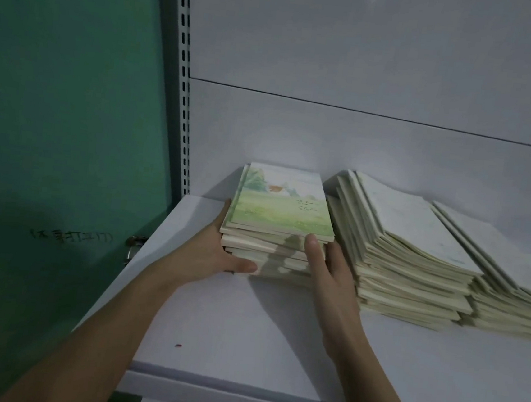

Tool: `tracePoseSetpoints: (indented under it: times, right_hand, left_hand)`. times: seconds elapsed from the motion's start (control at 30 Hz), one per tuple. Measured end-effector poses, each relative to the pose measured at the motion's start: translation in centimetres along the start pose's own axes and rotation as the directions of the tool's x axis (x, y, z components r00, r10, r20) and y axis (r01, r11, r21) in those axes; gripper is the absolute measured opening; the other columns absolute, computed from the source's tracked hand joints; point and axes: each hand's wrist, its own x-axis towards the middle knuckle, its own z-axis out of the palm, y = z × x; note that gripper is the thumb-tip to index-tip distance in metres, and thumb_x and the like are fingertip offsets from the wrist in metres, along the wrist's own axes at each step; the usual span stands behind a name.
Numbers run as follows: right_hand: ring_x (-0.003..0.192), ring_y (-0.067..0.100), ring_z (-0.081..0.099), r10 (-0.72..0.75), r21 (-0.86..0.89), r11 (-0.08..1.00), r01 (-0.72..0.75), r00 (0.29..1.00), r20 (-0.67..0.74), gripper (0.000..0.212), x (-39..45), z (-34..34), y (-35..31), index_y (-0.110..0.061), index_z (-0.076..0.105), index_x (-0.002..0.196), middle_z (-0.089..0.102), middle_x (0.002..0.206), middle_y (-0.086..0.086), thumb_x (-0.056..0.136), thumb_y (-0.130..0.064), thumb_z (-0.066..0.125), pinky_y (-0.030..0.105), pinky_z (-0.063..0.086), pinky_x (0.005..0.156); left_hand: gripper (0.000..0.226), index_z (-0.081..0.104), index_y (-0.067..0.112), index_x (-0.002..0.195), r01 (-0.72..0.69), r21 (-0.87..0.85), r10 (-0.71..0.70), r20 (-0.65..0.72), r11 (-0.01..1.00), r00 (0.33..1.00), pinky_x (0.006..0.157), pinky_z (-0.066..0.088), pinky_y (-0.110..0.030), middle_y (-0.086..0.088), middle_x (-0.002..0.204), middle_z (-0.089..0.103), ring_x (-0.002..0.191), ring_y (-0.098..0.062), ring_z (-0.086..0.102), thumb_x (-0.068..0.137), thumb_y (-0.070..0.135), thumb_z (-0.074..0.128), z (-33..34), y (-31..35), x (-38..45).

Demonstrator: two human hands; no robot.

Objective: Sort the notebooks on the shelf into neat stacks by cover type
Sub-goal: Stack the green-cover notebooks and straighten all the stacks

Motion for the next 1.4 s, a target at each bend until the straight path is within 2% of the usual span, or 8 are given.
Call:
tracePoseSetpoints:
  times: [0.1,0.17,0.3,0.5,0.77,1.17,1.3,1.4]
  right_hand:
    - [0.129,-0.01,0.037,0.02,0.073,0.997,-0.031,0.989,0.147,0.059,-0.3,-0.9,0.1,-0.049,0.04,0.139,0.044,0.137,-0.036,0.085,-0.072,0.042,0.03,0.028,0.11]
    - [0.136,-0.006,0.031,0.083,0.09,0.99,-0.104,0.974,0.21,0.07,0.1,-1.5,0.3,-0.053,0.036,0.141,0.037,0.144,-0.034,0.079,-0.085,0.039,0.038,0.022,0.116]
    - [0.136,0.019,0.043,0.267,0.118,0.949,-0.294,0.943,0.201,0.101,3.8,-1.5,0.1,-0.048,0.043,0.139,0.047,0.147,-0.012,0.055,-0.102,0.032,0.054,0.03,0.113]
    - [0.134,0.027,0.045,0.429,0.202,0.852,-0.482,0.866,0.257,0.116,8.4,-0.8,0.3,-0.046,0.048,0.136,0.05,0.145,-0.003,0.036,-0.104,0.046,0.065,0.026,0.11]
    - [0.124,0.024,0.055,0.348,0.179,0.892,-0.414,0.884,0.311,0.078,7.6,-0.6,1.2,-0.037,0.065,0.122,0.065,0.127,-0.005,0.056,-0.078,0.069,0.052,0.035,0.11]
    - [0.095,0.025,0.068,0.355,0.197,0.877,-0.438,0.868,0.346,0.069,10.1,0.2,-0.8,-0.019,0.071,0.113,0.071,0.108,0.007,0.076,-0.075,0.053,0.036,0.05,0.085]
    - [0.118,0.024,0.061,0.308,0.221,0.9,-0.377,0.906,0.291,0.073,10.9,1.0,0.4,-0.034,0.061,0.128,0.066,0.125,-0.001,0.073,-0.081,0.051,0.046,0.042,0.106]
    - [0.109,0.02,0.066,0.281,0.237,0.905,-0.353,0.915,0.289,0.061,10.3,1.4,0.9,-0.035,0.064,0.122,0.072,0.112,-0.005,0.083,-0.077,0.044,0.044,0.044,0.105]
  left_hand:
    - [0.09,0.04,0.029,0.144,0.022,-0.03,-0.022,0.003,0.999,1.0,0.082,0.058,-0.03,0.012,0.125,0.065,0.116,-0.011,0.061,0.07,0.003,0.085,-0.5,0.2,-0.4]
    - [0.087,0.042,0.029,0.142,0.025,-0.125,-0.021,0.037,0.992,0.999,0.084,0.057,-0.035,0.011,0.125,0.066,0.114,-0.013,0.063,0.067,0.034,0.088,-0.3,0.6,-0.7]
    - [0.087,0.046,0.021,0.142,0.146,-0.622,-0.203,-0.021,0.77,0.979,0.092,0.049,-0.044,-0.004,0.127,0.066,0.115,-0.026,0.063,0.08,0.081,0.034,-0.1,1.6,0.4]
    - [0.075,0.068,0.013,0.118,0.239,-0.715,-0.352,-0.011,0.657,0.936,0.078,0.053,-0.038,-0.018,0.108,0.072,0.089,-0.031,0.072,0.087,0.073,0.037,1.0,3.4,2.5]
    - [0.045,0.076,0.015,0.102,0.159,-0.718,-0.286,-0.058,0.678,0.957,0.075,0.052,-0.035,-0.012,0.099,0.074,0.084,-0.026,0.072,0.092,0.05,0.049,1.5,2.9,1.6]
    - [0.043,0.075,0.017,0.097,0.122,-0.612,-0.245,-0.121,0.781,0.962,0.074,0.051,-0.033,-0.008,0.091,0.073,0.082,-0.023,0.069,0.094,0.05,0.047,-0.6,3.3,1.7]
    - [0.057,0.081,0.021,0.081,0.148,-0.646,-0.295,-0.125,0.749,0.947,0.077,0.05,-0.034,-0.006,0.089,0.075,0.079,-0.021,0.072,0.091,0.062,0.042,-0.2,2.3,2.5]
    - [0.06,0.081,0.022,0.081,0.171,-0.64,-0.33,-0.136,0.749,0.934,0.081,0.05,-0.036,-0.007,0.092,0.075,0.082,-0.023,0.072,0.088,0.068,0.043,-0.2,1.7,3.4]
